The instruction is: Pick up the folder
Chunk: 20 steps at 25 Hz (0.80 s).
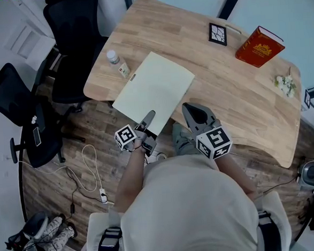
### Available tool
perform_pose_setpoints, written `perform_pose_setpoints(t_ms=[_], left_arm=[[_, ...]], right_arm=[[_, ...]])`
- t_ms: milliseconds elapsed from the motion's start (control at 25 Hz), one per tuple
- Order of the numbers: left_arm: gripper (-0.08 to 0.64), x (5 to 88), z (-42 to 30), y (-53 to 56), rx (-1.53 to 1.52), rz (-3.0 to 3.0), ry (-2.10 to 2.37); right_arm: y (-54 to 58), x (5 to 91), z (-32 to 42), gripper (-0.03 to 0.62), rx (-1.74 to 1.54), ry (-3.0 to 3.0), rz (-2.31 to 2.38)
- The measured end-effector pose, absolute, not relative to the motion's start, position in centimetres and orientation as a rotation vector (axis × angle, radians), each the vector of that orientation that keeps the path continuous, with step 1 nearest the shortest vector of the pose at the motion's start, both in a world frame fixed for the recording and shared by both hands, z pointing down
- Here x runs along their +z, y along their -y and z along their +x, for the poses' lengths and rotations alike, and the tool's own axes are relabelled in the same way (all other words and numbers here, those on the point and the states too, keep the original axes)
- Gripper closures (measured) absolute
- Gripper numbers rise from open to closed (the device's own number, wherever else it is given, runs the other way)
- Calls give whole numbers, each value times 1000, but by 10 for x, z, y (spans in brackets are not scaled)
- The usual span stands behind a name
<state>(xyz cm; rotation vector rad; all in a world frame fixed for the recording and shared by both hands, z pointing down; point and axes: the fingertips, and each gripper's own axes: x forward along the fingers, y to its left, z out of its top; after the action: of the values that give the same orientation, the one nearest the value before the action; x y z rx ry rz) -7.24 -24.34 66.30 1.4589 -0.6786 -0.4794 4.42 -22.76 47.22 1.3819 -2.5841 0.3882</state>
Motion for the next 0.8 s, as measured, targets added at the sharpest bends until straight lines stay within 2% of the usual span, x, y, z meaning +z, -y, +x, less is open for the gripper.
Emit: perform_pose_setpoints(t_ms=[480,800], left_arm=[[275,647,-76,243,-531,1478,657],[281,635,-77,234,-565,1490,618]], right_arm=[[223,470,40,574,381,2593,1382],[219,468,36,574,374,2603,1379]])
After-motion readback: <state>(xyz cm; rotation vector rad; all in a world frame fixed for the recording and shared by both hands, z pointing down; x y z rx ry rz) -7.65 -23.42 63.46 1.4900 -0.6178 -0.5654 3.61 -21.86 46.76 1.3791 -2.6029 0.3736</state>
